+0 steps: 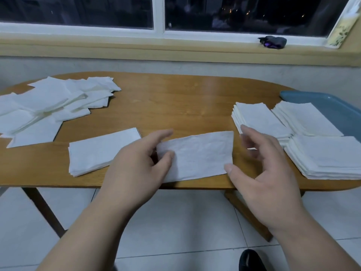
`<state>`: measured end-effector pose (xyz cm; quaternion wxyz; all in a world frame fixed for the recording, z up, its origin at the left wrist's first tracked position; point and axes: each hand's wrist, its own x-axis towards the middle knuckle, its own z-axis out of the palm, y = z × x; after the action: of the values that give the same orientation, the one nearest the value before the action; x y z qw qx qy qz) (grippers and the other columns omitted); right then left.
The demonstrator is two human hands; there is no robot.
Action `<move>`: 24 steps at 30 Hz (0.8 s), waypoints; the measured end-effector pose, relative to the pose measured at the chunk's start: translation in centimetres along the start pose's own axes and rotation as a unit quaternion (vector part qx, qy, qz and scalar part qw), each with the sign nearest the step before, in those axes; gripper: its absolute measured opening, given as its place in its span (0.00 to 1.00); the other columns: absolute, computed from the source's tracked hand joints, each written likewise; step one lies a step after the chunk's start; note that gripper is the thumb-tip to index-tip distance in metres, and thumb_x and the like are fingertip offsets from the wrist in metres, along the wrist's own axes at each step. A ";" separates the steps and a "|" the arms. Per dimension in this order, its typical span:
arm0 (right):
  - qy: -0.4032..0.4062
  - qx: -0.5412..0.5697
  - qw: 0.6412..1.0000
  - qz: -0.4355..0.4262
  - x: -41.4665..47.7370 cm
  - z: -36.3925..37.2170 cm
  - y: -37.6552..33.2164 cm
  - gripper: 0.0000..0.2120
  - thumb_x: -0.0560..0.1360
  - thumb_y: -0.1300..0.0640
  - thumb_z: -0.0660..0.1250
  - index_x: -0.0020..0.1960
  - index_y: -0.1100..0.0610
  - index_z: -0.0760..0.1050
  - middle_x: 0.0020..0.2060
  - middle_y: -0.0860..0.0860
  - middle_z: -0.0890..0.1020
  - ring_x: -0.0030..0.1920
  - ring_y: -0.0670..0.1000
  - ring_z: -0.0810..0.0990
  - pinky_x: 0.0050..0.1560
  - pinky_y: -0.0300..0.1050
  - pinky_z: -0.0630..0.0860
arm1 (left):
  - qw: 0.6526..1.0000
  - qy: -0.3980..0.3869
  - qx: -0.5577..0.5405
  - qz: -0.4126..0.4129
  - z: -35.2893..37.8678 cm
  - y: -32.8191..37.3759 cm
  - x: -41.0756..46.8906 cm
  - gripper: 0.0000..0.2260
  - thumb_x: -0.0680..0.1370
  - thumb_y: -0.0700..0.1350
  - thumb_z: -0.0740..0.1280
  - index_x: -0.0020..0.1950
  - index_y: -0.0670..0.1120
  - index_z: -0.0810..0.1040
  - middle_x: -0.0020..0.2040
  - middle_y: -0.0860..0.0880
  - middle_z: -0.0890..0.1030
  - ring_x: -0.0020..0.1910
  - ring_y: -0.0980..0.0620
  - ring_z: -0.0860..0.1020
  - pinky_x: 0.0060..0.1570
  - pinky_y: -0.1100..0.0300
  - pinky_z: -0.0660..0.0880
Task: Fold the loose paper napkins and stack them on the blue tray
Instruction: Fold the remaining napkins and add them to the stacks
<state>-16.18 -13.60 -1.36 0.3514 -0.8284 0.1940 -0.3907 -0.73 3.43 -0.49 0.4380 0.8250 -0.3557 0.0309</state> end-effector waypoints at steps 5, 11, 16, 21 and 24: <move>-0.093 -0.128 0.986 -0.060 0.3 1.0 1.5 0.13 0.74 0.52 0.70 0.59 0.46 0.80 0.56 0.35 0.76 0.63 0.35 0.69 0.62 0.26 0.62 | 0.993 0.014 0.110 0.044 0.6 -1.1 0.9 0.28 0.76 0.52 0.68 0.75 0.57 0.65 0.60 0.58 0.73 0.59 0.57 0.69 0.59 0.60 0.68; -0.201 -0.203 0.954 -0.096 0.1 0.9 1.9 0.21 0.70 0.33 0.63 0.55 0.44 0.82 0.52 0.34 0.76 0.60 0.37 0.69 0.65 0.39 0.61 | 0.965 -0.095 0.174 0.174 0.1 -1.6 -0.2 0.20 0.73 0.67 0.63 0.58 0.58 0.80 0.56 0.61 0.75 0.58 0.56 0.71 0.56 0.54 0.69; -0.159 -0.216 0.956 -0.118 -1.2 0.7 2.2 0.10 0.70 0.50 0.68 0.51 0.45 0.83 0.45 0.36 0.75 0.53 0.41 0.71 0.60 0.34 0.61 | 0.933 -0.166 0.215 0.234 -0.1 -1.5 -1.3 0.19 0.70 0.68 0.64 0.56 0.61 0.79 0.56 0.63 0.75 0.57 0.57 0.72 0.57 0.54 0.70; -0.113 -0.138 0.980 -0.086 -1.6 0.3 1.1 0.08 0.73 0.50 0.63 0.43 0.45 0.82 0.40 0.37 0.78 0.49 0.42 0.76 0.51 0.39 0.70 | 0.942 -0.106 0.169 0.270 -0.2 -0.7 -1.6 0.09 0.77 0.54 0.63 0.52 0.57 0.83 0.53 0.60 0.79 0.50 0.55 0.76 0.47 0.52 0.74; -0.100 -0.065 0.992 -0.039 -1.4 -0.2 -0.6 0.06 0.73 0.54 0.68 0.40 0.45 0.81 0.42 0.40 0.81 0.48 0.45 0.79 0.46 0.34 0.71 | 0.965 -0.089 0.085 0.230 -0.8 0.0 -1.9 0.09 0.78 0.52 0.62 0.48 0.57 0.82 0.48 0.62 0.80 0.46 0.60 0.77 0.46 0.56 0.74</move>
<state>-17.18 -12.50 -1.54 0.2989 -0.8914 0.1504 -0.3056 -1.95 5.10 -0.76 0.3141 0.7548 -0.5693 0.0870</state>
